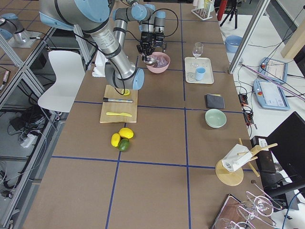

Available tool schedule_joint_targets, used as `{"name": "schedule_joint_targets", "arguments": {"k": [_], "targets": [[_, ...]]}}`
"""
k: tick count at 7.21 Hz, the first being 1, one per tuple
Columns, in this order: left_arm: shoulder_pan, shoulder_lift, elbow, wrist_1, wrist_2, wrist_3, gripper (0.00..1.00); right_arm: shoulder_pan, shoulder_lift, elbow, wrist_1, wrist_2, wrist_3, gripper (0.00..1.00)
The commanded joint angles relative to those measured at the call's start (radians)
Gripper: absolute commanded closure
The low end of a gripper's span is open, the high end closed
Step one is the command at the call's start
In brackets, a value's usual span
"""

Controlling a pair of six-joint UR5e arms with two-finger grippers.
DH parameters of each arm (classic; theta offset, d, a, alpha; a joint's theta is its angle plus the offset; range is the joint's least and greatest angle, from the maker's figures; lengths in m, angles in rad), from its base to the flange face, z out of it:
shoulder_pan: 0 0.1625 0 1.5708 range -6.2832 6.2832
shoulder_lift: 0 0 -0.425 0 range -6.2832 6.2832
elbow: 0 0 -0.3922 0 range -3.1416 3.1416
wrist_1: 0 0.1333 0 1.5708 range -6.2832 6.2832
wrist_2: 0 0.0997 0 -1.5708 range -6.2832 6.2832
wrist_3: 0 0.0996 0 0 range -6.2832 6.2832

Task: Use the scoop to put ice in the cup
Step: 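Dip the scoop into the ice cubes while the left gripper holds the bowl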

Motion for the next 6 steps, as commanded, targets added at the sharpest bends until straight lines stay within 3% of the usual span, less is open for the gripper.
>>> {"name": "schedule_joint_targets", "arguments": {"k": [1, 6], "targets": [[-0.001, -0.034, 0.030, 0.003, 0.005, -0.002, 0.00, 0.000, 0.004, -0.016, 0.001, 0.004, -0.003, 1.00], [-0.001, -0.055, 0.044, 0.003, 0.023, -0.003, 0.00, 0.000, 0.003, -0.085, 0.049, 0.004, -0.004, 1.00]]}}
